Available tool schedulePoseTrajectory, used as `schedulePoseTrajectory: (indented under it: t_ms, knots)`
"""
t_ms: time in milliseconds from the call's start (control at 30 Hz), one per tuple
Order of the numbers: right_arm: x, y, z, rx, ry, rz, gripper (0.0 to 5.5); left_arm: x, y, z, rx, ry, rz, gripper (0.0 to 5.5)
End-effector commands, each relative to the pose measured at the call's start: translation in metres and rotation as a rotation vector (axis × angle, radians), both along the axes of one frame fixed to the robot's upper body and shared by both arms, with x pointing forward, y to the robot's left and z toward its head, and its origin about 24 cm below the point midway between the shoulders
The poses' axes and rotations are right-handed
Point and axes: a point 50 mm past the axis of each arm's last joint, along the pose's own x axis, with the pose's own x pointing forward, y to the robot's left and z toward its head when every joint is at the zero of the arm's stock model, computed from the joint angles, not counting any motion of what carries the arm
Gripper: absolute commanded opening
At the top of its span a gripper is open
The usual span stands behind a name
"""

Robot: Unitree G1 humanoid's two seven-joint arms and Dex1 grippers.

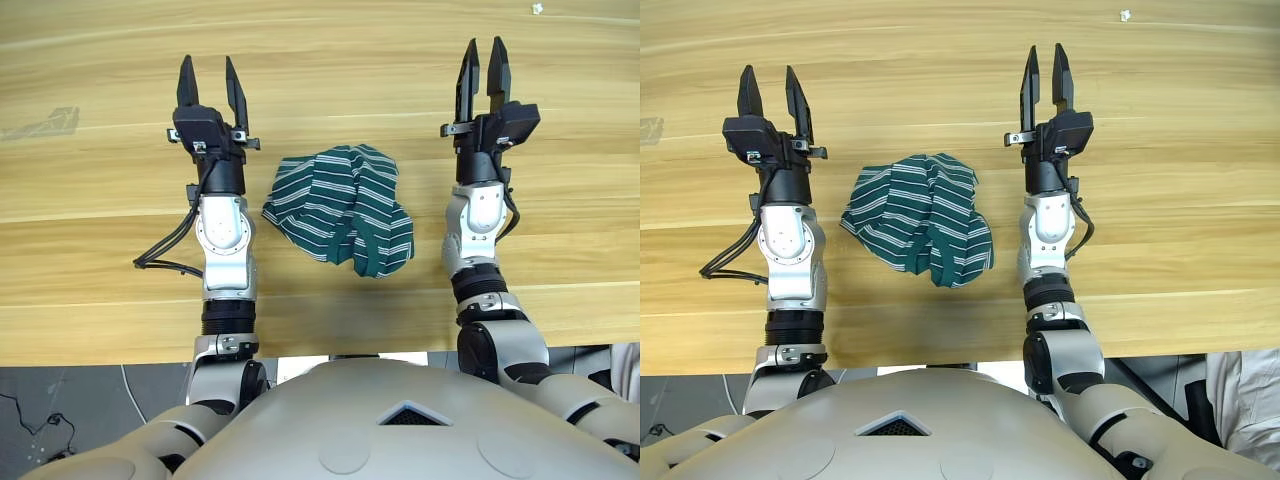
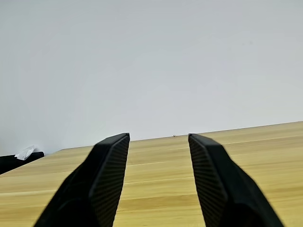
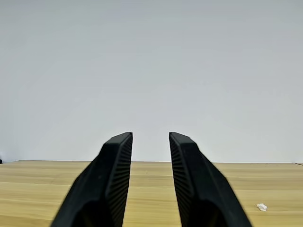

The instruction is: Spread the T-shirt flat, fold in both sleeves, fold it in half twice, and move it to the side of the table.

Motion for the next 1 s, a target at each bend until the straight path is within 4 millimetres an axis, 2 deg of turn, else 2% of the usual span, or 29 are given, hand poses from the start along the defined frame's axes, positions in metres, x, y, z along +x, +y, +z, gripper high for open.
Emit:
schedulePoseTrajectory:
  t_ms: [33, 367, 500, 567, 633, 700, 867, 933, 1000]
  knots:
    - [0.002, 0.000, 0.002, -0.004, -0.003, 0.007, 1.47, 0.000, 0.000, 0.001, 0.014, -0.004, 0.001, 2.30]
    - [0.001, 0.000, 0.002, -0.003, -0.004, 0.008, 1.47, -0.001, -0.001, 0.002, 0.027, -0.014, -0.008, 2.30]
    - [0.001, 0.003, 0.002, 0.000, -0.005, 0.008, 1.47, -0.002, -0.001, 0.007, 0.109, -0.056, -0.025, 2.30]
    - [0.002, 0.006, 0.002, 0.007, 0.001, 0.014, 1.47, -0.008, -0.003, 0.013, 0.231, -0.087, -0.071, 2.30]
    - [0.003, 0.010, 0.003, 0.016, 0.001, 0.020, 1.47, -0.022, -0.002, 0.020, 0.426, -0.148, -0.132, 2.30]
    - [0.003, 0.016, 0.004, 0.021, -0.002, 0.030, 1.47, -0.040, 0.003, 0.015, 0.572, -0.115, -0.251, 2.30]
    - [0.002, 0.026, 0.007, 0.030, -0.005, 0.046, 1.47, -0.093, 0.030, -0.008, 0.908, 0.182, -0.621, 2.30]
    - [0.002, 0.029, 0.007, 0.031, -0.004, 0.050, 1.47, -0.106, 0.037, -0.011, 0.974, 0.298, -0.737, 2.30]
    - [0.003, 0.031, 0.008, 0.030, -0.003, 0.054, 1.47, -0.120, 0.035, -0.015, 1.000, 0.381, -0.859, 2.30]
